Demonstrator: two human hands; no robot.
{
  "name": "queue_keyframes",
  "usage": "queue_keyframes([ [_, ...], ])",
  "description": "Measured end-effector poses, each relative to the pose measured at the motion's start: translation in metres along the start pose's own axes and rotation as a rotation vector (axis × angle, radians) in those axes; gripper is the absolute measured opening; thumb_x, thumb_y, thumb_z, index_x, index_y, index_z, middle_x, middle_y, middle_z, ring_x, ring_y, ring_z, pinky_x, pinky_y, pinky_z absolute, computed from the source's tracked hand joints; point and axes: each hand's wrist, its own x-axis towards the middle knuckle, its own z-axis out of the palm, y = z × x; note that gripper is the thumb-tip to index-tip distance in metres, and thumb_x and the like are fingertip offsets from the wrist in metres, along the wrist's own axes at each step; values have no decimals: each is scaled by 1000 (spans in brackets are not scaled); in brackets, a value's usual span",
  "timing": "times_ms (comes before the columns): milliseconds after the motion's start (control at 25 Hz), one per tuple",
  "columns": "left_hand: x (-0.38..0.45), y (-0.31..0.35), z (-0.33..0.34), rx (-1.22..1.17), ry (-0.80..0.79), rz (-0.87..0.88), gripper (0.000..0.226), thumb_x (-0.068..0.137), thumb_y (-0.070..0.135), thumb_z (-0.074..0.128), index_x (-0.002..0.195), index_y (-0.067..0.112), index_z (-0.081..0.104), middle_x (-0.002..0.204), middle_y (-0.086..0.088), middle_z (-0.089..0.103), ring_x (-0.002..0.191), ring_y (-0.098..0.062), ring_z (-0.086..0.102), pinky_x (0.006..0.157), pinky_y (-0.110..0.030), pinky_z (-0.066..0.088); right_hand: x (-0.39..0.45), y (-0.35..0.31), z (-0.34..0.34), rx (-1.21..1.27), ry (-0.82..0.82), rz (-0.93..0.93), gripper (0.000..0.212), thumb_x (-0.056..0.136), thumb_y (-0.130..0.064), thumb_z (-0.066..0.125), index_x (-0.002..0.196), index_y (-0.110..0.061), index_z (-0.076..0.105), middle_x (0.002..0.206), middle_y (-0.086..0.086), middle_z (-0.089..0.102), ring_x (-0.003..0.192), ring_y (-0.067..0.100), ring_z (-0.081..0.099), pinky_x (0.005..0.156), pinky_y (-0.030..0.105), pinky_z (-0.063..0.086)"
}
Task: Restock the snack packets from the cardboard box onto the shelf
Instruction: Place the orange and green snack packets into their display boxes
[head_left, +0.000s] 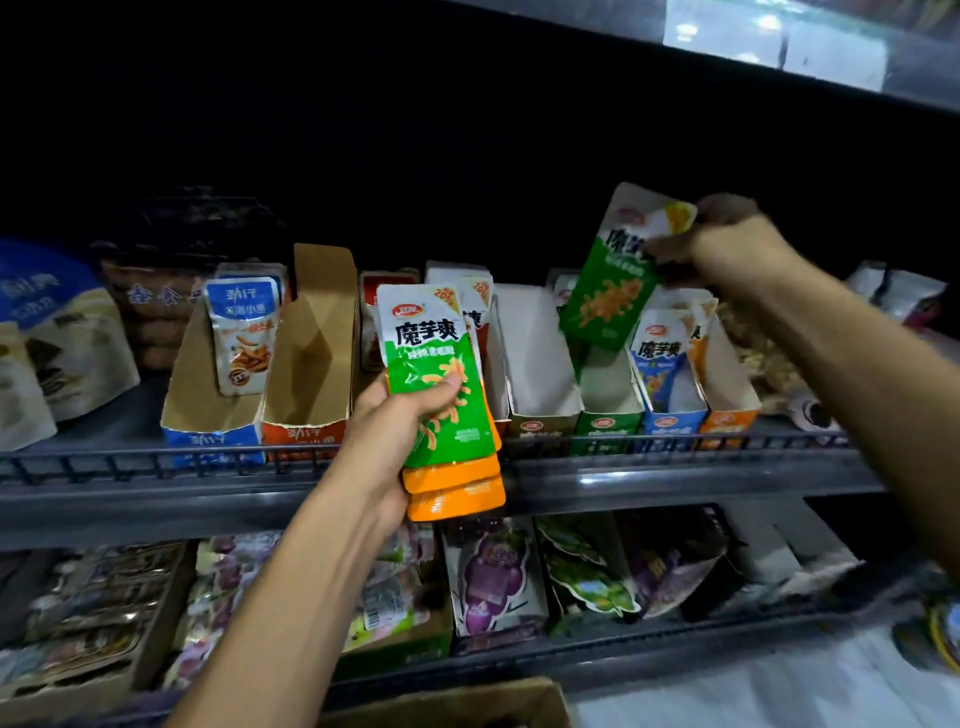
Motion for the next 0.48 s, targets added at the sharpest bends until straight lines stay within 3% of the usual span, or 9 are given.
queue_keyframes([
  [80,0,1,0,-12,10,-5,30,82,13,75,110,20,65,92,-3,78,72,-18,75,54,-31,58,20,5,-4,-134,8,-38,37,89,2,62,125,-3,56,121,12,59,111,24,58,85,27,48],
  [160,-2,1,2,-19,6,-18,32,82,12,75,112,18,65,92,-4,78,69,-19,74,52,-31,57,33,10,4,-257,-68,-38,45,90,-2,62,134,-3,51,134,14,55,125,29,51,93,27,42],
  [240,-4,1,2,-22,-1,-36,36,81,13,76,115,16,65,96,-7,77,74,-23,75,54,-34,59,40,13,9,-375,-104,-21,50,90,-9,62,138,-9,48,133,16,56,124,32,51,97,30,40],
  [360,-1,3,-4,-12,-3,-41,43,80,16,77,121,15,64,104,-11,76,90,-32,74,67,-44,62,50,20,10,-431,-28,-3,49,93,-12,59,139,-9,45,136,16,53,125,32,48,100,34,39],
  [480,3,4,-8,-4,5,-22,42,81,16,76,120,16,64,104,-10,76,89,-31,74,68,-44,61,57,33,10,-510,-17,-44,43,93,-10,59,135,-5,49,137,18,51,126,34,44,102,41,39],
])
